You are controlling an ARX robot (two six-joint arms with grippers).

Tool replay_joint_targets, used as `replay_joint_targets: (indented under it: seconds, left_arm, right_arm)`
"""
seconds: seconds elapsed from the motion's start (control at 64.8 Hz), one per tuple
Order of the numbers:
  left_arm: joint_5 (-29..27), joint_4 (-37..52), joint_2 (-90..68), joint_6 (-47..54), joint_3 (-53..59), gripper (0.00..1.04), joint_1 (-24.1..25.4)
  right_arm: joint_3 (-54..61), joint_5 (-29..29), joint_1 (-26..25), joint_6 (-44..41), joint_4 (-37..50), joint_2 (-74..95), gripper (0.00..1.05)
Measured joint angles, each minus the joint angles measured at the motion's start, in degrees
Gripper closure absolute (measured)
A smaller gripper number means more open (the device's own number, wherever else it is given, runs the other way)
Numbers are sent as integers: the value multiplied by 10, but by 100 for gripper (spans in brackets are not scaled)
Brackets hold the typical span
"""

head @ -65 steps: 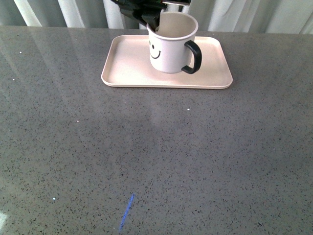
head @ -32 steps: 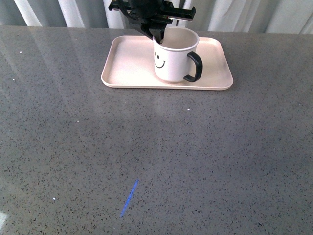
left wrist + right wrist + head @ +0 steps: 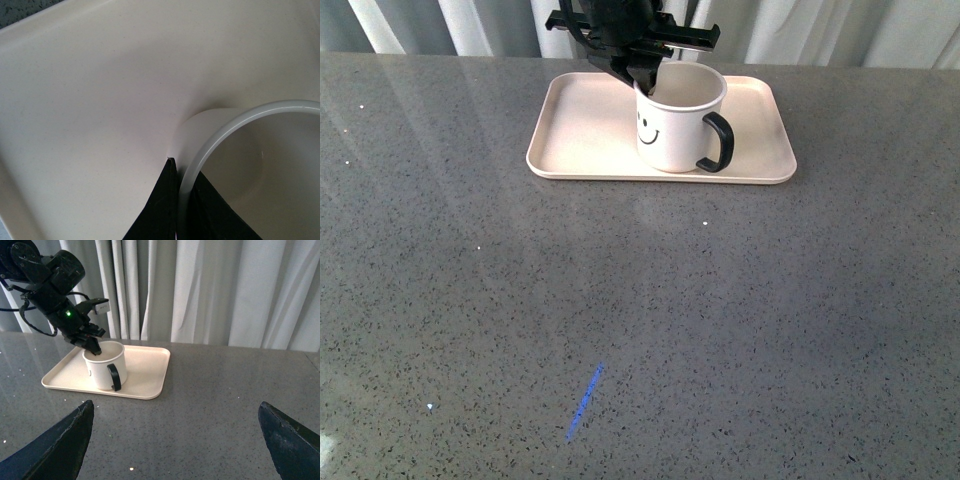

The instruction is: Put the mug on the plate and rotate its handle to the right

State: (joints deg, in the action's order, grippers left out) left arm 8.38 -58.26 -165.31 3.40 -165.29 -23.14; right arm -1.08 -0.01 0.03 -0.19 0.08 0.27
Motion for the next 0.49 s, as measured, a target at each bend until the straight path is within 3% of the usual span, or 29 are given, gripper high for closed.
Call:
replay_joint_targets:
  seconds: [0.278, 0.355, 0.386, 0.417, 0.494]
  left_arm:
    - [0, 0, -1, 0, 0, 103, 0]
    - [0, 0, -1, 0, 0, 85, 0]
    - [0, 0, -1, 0, 0, 85, 0]
    - [0, 0, -1, 0, 0, 76, 0]
    - [0, 0, -1, 0, 0, 64, 0]
  right_arm:
    - [0, 0, 0, 0, 0, 0, 9]
    - [0, 0, 0, 0, 0, 0, 9]
    - [0, 0, 0, 0, 0, 0, 9]
    - [0, 0, 0, 0, 0, 0, 9]
    - [0, 0, 0, 0, 0, 0, 9]
